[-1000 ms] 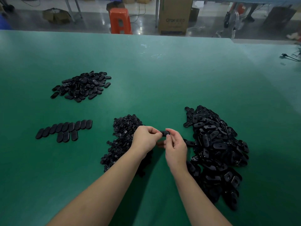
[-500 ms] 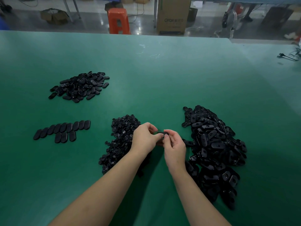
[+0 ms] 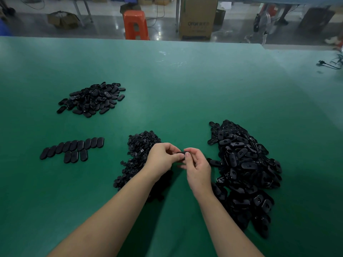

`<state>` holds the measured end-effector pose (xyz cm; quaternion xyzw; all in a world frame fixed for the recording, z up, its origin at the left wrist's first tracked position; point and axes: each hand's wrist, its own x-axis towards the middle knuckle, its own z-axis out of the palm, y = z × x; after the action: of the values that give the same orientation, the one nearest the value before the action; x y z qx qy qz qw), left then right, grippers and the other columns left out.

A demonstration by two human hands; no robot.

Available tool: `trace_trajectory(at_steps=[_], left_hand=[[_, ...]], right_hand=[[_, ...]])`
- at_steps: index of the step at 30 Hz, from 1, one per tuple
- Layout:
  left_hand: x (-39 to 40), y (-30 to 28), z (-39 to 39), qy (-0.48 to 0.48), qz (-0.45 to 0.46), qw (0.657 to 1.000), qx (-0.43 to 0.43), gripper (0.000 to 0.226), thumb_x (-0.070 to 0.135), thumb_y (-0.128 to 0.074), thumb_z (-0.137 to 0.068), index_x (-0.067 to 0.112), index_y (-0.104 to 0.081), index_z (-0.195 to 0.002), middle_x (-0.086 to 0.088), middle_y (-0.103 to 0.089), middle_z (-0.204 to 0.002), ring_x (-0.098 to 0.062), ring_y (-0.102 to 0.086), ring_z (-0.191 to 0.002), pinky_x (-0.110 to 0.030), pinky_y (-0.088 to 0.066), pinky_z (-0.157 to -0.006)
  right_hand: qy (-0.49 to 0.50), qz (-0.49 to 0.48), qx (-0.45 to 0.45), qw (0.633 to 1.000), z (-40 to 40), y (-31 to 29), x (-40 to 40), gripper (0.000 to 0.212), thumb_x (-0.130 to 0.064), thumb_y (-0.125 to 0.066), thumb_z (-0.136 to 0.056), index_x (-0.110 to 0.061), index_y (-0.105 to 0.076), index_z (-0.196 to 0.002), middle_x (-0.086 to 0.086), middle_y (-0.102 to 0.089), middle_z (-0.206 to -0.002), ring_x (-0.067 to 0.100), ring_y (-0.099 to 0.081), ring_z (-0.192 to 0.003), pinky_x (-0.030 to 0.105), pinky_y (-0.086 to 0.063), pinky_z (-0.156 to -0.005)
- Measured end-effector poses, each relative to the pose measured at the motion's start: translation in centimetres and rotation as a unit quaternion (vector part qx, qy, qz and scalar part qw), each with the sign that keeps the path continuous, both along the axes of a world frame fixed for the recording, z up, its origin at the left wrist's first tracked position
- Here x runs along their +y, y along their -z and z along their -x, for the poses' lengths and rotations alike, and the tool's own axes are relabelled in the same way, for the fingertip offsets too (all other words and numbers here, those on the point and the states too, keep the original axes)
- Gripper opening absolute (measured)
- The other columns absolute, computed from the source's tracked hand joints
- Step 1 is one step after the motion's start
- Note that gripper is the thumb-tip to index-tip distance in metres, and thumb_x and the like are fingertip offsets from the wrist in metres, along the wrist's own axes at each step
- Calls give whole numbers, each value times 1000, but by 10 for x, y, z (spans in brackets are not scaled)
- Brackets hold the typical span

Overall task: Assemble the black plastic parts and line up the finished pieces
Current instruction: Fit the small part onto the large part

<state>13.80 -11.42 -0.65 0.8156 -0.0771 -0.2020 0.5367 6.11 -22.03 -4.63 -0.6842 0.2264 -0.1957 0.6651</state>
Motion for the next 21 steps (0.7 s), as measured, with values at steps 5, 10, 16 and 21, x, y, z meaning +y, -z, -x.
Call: trace_trajectory(at_steps=[5, 10, 16, 21], left_hand=[[3, 2, 3, -18, 83, 994, 65, 11, 4, -82, -81, 6, -71, -84, 9, -67, -58, 3, -56, -44, -10, -39, -43], [-3, 1, 5, -20, 76, 996, 42, 9, 11, -82, -83, 10, -73, -83, 13, -64, -55, 4, -50, -45, -9, -37, -45], [-8, -1, 7, -9, -14, 999, -29, 6, 17, -76, -86, 22, -75, -82, 5, -72, -74, -4, -58, -63, -19, -48, -63], [-9, 0, 6, -1, -37, 999, -31, 7, 18, -71, -85, 23, -72, -80, 6, -72, -70, -2, -51, -43, -23, -44, -49]], right_hand=[[-6, 30, 15, 999, -1, 1, 1, 16, -14, -56, -103, -26, -64, -98, -6, -74, -90, 14, -73, -72, 45, -62, -73], [-2, 12, 6, 1000, -1, 2, -2, 15, -9, -55, -103, -21, -63, -98, -2, -69, -75, 12, -61, -60, 35, -55, -58], [6, 14, 12, 1000, -1, 4, -3, 14, -11, -54, -103, -21, -62, -98, -5, -65, -74, 7, -56, -56, 25, -49, -53], [11, 25, 17, 999, -2, 4, -2, 16, -11, -54, -103, -25, -61, -96, -5, -66, -76, 5, -55, -55, 24, -49, -52]])
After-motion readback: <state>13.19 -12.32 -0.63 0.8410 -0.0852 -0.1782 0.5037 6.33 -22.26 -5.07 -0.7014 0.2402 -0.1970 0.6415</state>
